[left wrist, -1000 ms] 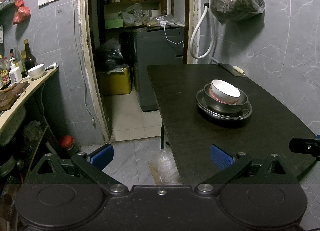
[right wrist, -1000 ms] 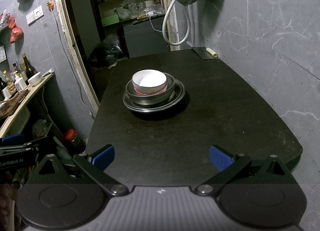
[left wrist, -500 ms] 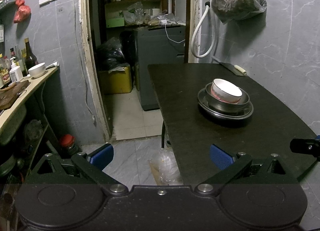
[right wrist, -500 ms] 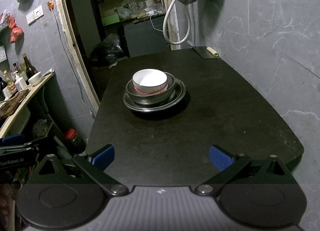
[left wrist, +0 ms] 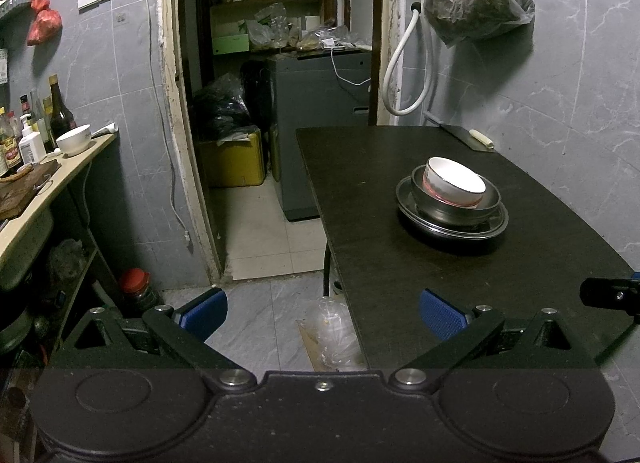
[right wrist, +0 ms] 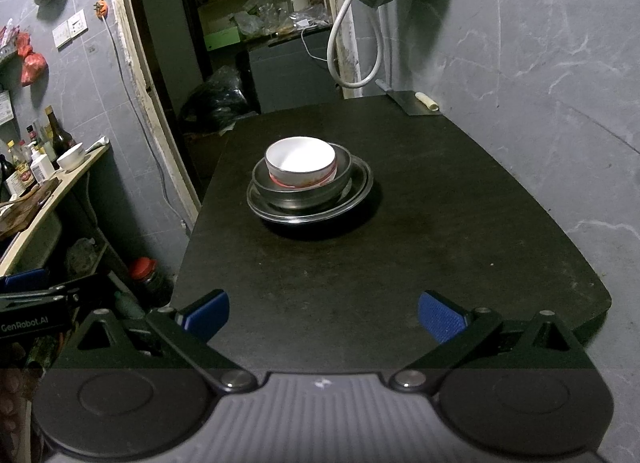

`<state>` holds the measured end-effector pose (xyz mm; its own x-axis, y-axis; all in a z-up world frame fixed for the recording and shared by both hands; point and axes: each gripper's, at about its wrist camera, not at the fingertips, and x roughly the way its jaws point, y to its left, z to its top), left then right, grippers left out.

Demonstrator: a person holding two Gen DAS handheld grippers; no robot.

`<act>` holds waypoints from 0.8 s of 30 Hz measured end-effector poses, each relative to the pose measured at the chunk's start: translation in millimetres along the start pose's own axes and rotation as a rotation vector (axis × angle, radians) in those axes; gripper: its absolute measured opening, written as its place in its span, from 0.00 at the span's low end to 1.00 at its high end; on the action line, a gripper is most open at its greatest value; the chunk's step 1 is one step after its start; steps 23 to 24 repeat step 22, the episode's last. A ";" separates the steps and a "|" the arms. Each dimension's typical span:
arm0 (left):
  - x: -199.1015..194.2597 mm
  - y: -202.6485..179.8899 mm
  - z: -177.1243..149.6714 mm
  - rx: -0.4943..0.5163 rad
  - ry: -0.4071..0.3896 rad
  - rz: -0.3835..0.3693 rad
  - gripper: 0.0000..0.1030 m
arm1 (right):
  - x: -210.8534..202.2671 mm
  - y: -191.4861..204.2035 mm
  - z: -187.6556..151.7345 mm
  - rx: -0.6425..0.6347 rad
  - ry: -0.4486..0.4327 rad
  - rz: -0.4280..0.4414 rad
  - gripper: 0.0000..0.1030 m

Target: Organize plates and bowls

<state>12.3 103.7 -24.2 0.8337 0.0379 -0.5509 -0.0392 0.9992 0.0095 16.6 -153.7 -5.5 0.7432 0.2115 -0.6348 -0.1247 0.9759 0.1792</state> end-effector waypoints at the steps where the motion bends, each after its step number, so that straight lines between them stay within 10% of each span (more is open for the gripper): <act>1: 0.0 0.1 0.0 0.000 0.000 0.000 0.99 | 0.1 0.9 -0.6 -0.001 0.000 0.001 1.00; 24: 2.2 -2.1 1.0 0.025 0.000 -0.011 0.99 | 8.2 -0.9 6.4 0.003 0.017 0.008 1.00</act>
